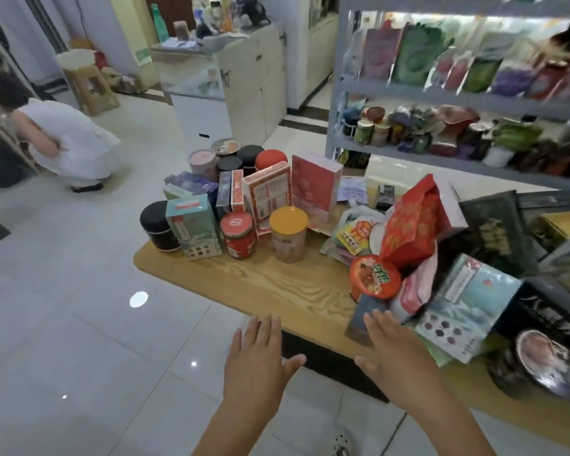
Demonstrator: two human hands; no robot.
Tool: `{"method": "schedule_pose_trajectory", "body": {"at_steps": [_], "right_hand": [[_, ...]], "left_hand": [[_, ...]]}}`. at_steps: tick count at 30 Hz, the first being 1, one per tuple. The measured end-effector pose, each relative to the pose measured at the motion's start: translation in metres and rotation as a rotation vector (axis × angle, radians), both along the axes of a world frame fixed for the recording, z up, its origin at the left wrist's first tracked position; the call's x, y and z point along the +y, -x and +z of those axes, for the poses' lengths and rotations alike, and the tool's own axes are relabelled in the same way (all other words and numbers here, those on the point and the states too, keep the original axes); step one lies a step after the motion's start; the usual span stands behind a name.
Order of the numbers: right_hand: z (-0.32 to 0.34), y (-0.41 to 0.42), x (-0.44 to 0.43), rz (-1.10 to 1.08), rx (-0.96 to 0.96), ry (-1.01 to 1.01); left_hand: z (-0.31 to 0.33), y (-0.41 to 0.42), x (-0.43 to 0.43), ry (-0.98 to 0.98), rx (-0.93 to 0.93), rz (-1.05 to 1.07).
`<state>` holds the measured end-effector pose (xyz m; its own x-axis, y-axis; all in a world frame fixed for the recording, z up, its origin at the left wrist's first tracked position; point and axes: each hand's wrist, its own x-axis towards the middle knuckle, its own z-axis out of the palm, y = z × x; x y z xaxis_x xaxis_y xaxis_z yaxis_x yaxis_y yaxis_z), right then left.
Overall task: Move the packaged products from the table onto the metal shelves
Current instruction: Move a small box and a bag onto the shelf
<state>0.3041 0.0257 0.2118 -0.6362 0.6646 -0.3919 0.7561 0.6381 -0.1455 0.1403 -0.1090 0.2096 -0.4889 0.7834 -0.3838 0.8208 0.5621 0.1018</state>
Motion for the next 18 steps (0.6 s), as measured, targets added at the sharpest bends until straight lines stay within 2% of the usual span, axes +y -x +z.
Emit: {"method": "schedule_pose_trajectory", "body": {"at_steps": [11,14,16,18], "right_hand": [[-0.019,-0.069,0.085,-0.245,0.026,0.073],[-0.038,-0.063,0.092,-0.401,0.198,0.168],[-0.053,-0.053,0.095,-0.544,0.368,0.244],[-0.064,-0.04,0.098,-0.702,0.516,0.236]], "left_hand": [[-0.074,-0.049,0.135,0.066,-0.114,-0.164],[-0.093,-0.051,0.164,0.084,-0.202,-0.148],[-0.106,-0.057,0.181,0.076,-0.307,-0.072],[-0.114,-0.063,0.192,0.043,-0.362,0.007]]}}
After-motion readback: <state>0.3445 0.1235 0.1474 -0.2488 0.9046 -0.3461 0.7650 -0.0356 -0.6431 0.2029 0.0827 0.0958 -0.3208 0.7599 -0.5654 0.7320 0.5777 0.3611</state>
